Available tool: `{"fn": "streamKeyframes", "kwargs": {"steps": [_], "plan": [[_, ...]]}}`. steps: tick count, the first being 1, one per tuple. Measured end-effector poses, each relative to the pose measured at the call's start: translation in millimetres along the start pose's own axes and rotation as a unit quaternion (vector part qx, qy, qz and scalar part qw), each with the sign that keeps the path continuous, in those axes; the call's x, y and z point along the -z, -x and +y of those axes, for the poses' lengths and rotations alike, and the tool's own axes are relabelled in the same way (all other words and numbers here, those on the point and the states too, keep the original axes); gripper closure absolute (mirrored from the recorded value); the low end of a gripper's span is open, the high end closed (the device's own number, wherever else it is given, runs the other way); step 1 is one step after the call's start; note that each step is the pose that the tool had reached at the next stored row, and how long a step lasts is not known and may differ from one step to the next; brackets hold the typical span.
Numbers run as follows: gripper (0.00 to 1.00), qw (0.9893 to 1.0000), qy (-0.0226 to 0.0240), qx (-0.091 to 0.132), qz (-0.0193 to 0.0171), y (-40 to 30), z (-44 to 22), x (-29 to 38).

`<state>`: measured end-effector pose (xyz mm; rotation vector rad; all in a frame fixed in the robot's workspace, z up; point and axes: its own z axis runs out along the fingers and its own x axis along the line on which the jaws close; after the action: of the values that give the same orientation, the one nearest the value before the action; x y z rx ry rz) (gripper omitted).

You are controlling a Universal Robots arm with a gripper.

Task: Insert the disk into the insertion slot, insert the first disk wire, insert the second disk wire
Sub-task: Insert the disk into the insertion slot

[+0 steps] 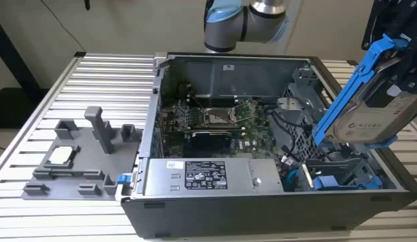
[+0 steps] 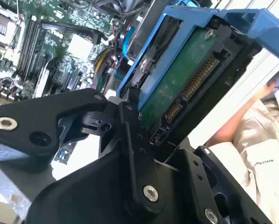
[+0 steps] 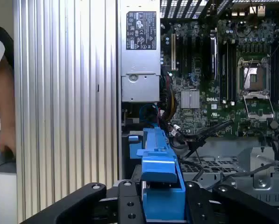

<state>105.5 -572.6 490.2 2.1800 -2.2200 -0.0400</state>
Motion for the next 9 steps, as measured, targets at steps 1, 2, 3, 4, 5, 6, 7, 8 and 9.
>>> {"fn": "streamKeyframes", "kwargs": {"steps": [1,2,3,4,5,6,7,8,9], "plan": [[0.67,1.0,0.0,0.0,0.0,0.0,0.0,0.0],[0.67,1.0,0.0,0.0,0.0,0.0,0.0,0.0],[0.67,1.0,0.0,0.0,0.0,0.0,0.0,0.0],[0.67,1.0,0.0,0.0,0.0,0.0,0.0,0.0],[0.67,1.0,0.0,0.0,0.0,0.0,0.0,-0.1],[0.67,1.0,0.0,0.0,0.0,0.0,0.0,-0.4],[0.67,1.0,-0.0001,0.0,0.0,0.0,-0.1,-0.7],[0.67,1.0,-0.0001,0.0,-0.0001,0.0,-0.1,-1.1],[0.67,1.0,-0.0001,0.0,-0.0001,0.0,-0.1,-1.5]]}}
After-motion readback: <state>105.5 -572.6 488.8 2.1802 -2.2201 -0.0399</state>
